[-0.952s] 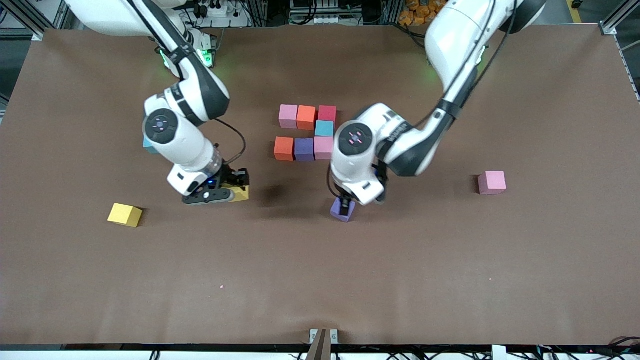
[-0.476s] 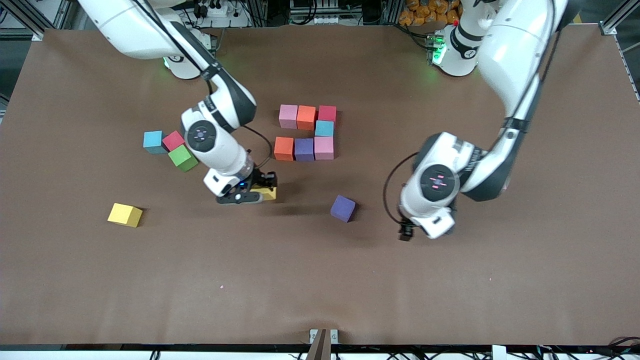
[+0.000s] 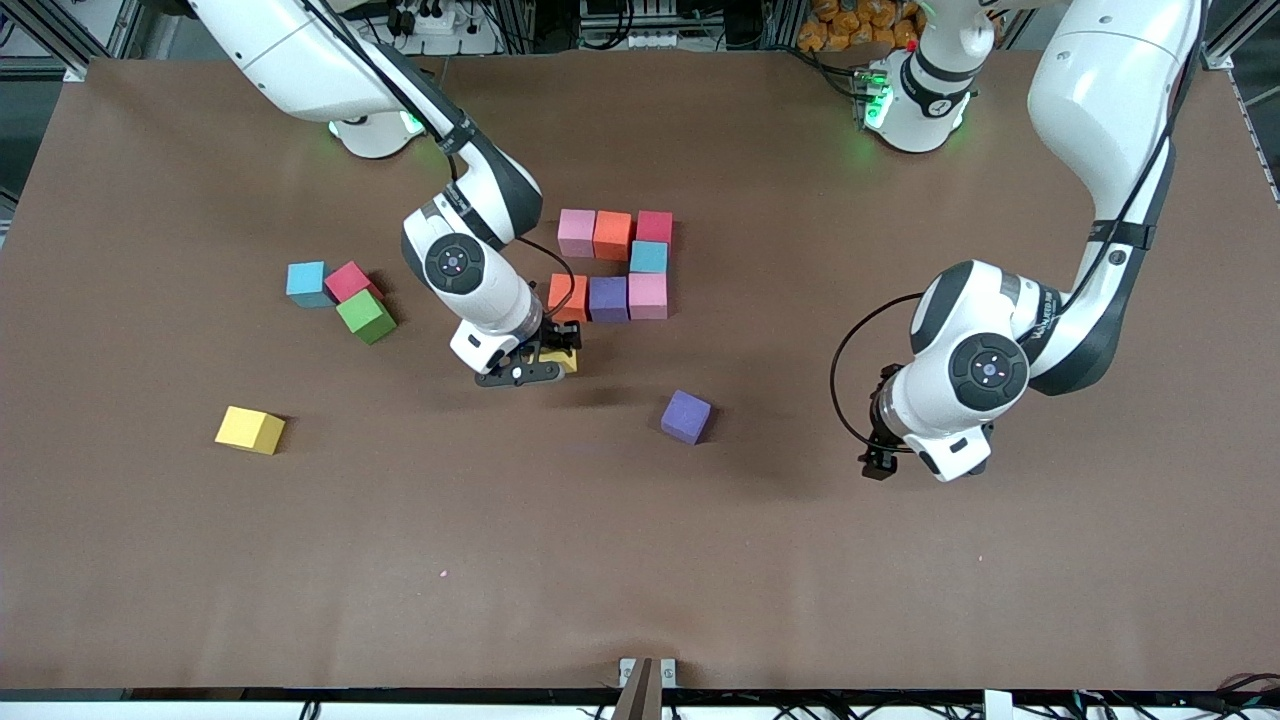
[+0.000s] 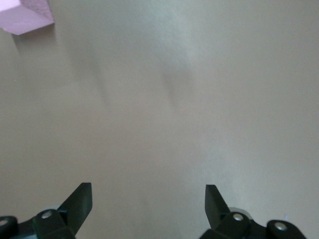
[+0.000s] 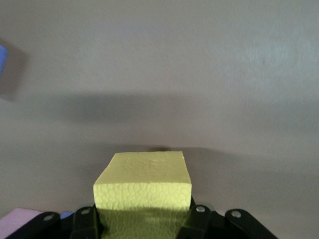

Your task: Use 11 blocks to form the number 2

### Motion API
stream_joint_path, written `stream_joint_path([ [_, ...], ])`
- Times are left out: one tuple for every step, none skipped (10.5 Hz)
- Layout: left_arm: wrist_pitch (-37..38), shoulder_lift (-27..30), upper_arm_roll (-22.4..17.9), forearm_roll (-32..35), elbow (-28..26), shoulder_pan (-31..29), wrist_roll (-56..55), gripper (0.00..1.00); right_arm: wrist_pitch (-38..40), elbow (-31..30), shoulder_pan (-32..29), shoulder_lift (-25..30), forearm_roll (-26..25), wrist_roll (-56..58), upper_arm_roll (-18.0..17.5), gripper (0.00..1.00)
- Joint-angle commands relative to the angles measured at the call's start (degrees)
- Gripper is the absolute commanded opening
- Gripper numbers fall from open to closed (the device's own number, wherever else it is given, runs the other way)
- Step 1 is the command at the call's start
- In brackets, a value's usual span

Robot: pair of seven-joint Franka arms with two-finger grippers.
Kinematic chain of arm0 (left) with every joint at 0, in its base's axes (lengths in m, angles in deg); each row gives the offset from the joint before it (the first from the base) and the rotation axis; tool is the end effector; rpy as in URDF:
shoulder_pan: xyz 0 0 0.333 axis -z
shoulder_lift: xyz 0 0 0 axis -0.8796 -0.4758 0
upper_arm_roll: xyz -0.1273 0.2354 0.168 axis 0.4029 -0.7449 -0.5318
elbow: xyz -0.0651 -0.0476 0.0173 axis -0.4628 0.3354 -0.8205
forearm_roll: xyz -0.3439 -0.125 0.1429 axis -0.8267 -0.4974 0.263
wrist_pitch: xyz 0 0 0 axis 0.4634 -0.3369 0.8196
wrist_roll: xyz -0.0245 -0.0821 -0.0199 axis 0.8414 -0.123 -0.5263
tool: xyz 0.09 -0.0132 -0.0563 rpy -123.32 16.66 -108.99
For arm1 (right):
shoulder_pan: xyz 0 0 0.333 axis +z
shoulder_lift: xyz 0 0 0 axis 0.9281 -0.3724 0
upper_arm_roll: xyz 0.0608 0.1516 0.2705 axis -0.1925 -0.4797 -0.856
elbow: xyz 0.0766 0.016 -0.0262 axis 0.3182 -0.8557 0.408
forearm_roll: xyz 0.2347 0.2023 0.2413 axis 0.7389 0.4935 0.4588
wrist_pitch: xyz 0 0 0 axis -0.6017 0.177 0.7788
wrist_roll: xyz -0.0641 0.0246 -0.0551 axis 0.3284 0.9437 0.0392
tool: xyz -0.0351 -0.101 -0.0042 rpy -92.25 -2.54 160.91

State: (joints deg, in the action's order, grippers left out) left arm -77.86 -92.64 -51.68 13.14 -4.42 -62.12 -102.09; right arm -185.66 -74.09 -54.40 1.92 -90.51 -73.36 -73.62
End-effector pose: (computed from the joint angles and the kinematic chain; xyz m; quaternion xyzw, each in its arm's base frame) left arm 0.6553 -0.2236 0.3155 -0.8108 -0.5845 0.0280 0.0124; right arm 0.5065 0.3488 0.2251 -0.9966 -0.0183 0.0327 0.0730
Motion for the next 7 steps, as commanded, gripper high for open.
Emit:
stream_joint_path([
  [-2.53, 0.50, 2.98, -1.26, -1.38, 0.78, 3.69, 1.00, -0.23, -0.76, 2.08, 0.64, 0.10, -7.31, 0.58, 0.16],
  [-2.63, -0.12, 3.34, -1.09, -1.03, 1.84, 4.31, 1.00, 0.12, -0.50, 2.09, 0.46, 0.19, -10.30, 0.58, 0.14],
  [-2.80, -0.82, 3.34, -1.08, 0.11, 3.85, 4.31, 1.00, 0.21, 0.11, 2.26, 0.20, 0.10, -12.68, 0.58, 0.14],
  [-2.98, -1.96, 3.25, -1.00, 0.90, 5.61, 4.31, 1.00, 0.21, 0.03, 3.57, 0.11, -0.60, -13.14, 0.58, 0.14],
  [-3.76, -3.10, 3.25, -0.82, 1.52, 6.93, 4.40, 1.00, 0.21, -0.05, 3.93, -0.06, -3.47, -13.40, 0.67, 0.14],
  [-4.81, -3.72, 3.08, -0.82, 1.61, 7.55, 4.40, 1.00, 0.21, 0.03, 3.93, -0.50, -4.20, -14.71, 0.58, 0.14],
  [-5.17, -4.25, 2.99, -0.82, 1.61, 7.73, 4.40, 1.00, 0.21, 0.12, 4.28, -0.77, -4.29, -15.33, 0.67, 0.14],
])
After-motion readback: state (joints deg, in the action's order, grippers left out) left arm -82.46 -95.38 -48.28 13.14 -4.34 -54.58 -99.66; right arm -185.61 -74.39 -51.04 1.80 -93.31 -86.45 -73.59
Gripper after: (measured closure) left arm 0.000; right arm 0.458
